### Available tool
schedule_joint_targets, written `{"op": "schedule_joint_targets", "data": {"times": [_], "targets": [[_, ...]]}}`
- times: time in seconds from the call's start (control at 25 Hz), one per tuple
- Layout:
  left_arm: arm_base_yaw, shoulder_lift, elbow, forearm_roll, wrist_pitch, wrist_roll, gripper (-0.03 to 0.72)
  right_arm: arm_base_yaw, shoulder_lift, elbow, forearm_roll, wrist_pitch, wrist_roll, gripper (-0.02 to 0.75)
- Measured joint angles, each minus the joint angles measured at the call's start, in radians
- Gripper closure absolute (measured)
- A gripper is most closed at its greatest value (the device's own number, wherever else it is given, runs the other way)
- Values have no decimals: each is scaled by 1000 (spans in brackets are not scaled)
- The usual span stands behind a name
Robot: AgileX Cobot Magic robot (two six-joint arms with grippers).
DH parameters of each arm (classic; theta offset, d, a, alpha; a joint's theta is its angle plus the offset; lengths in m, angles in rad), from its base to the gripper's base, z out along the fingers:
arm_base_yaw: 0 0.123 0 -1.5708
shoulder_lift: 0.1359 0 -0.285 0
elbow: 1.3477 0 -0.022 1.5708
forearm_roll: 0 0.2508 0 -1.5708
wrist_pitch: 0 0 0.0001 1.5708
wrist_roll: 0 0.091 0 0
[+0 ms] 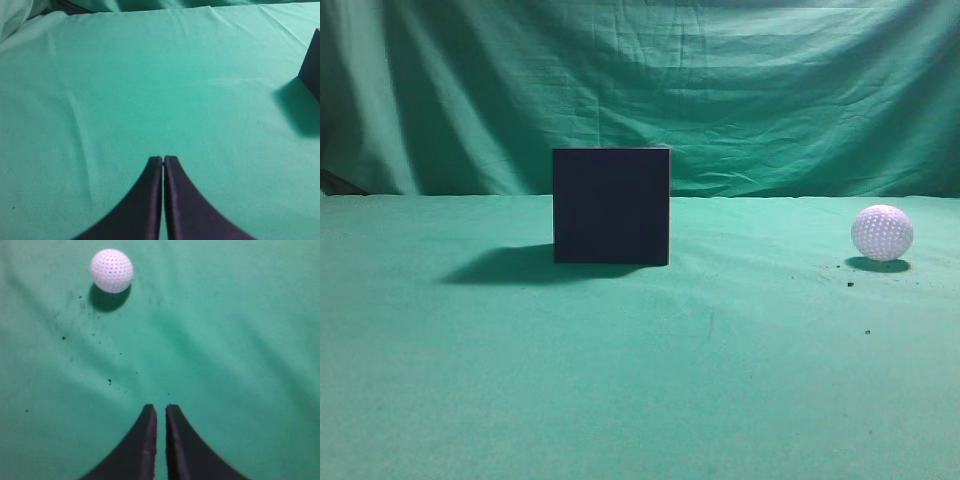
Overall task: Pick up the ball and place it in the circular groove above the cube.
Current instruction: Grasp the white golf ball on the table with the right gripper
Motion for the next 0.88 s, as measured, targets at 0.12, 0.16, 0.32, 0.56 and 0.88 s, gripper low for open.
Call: {"op": "schedule_joint_targets", "data": {"times": [0.12,0.16,0.32,0.56,0.88], "targets": [[0,0,0,0,0,0,688,82,129,-95,-29,51,-18,692],[0,0,0,0,0,0,688,105,173,-126,-44,61,-15,692],[0,0,0,0,0,0,688,160,331,-246,-81,76,16,692],[0,0,0,0,0,0,688,162,535,-397,-91,95,29,455],[0,0,0,0,0,0,688,162,751,-547,-93,97,31,148]]}}
